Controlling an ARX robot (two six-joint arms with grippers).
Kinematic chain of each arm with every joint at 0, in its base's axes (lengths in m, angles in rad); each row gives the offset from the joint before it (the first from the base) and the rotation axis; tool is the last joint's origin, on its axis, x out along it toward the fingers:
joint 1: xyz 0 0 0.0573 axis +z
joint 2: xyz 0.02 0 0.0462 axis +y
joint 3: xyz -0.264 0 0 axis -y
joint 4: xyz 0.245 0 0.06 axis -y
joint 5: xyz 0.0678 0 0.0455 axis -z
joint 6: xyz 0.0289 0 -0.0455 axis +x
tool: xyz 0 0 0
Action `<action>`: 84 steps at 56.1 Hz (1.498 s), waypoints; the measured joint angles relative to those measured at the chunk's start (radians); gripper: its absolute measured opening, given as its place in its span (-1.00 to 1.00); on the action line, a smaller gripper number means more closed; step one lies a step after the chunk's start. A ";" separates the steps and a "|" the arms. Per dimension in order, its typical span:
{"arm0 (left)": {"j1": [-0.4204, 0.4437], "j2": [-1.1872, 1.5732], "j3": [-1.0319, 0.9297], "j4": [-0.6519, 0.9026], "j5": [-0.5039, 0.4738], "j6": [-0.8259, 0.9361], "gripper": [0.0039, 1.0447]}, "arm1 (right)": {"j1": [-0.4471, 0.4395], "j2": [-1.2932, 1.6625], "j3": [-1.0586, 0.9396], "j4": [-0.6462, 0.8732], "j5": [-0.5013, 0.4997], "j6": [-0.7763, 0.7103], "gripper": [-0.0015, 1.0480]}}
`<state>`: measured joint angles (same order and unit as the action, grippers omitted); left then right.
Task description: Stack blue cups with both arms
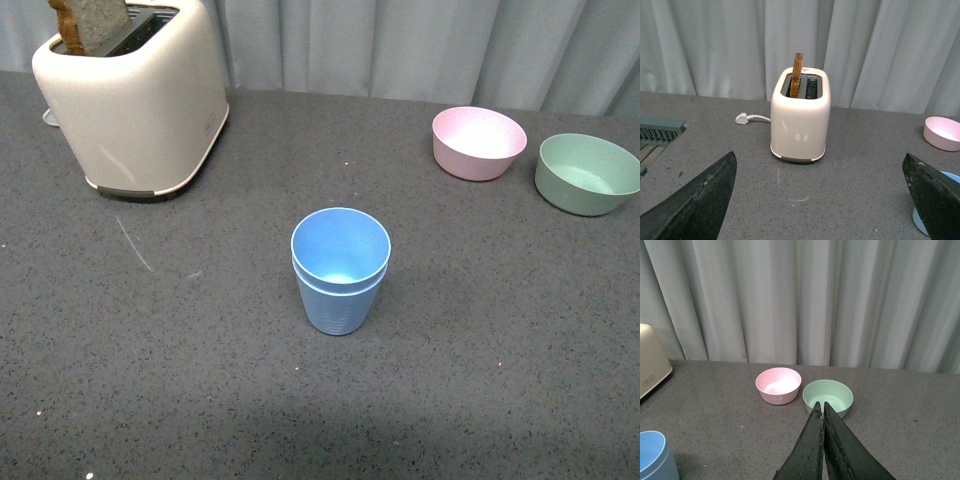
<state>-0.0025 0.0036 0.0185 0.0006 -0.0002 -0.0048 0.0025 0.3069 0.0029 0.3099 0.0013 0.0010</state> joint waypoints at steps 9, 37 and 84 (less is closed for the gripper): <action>0.000 0.000 0.000 0.000 0.000 0.000 0.88 | 0.000 -0.067 0.000 -0.066 0.000 0.000 -0.98; 0.000 0.000 0.000 0.000 0.000 0.000 0.88 | 0.000 -0.302 0.000 -0.308 -0.002 0.000 -0.98; 0.000 0.000 0.000 0.000 0.000 0.000 0.88 | 0.000 -0.303 0.000 -0.309 -0.003 0.000 0.81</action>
<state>-0.0025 0.0036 0.0185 0.0006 -0.0002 -0.0048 0.0025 0.0040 0.0032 0.0013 -0.0013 0.0006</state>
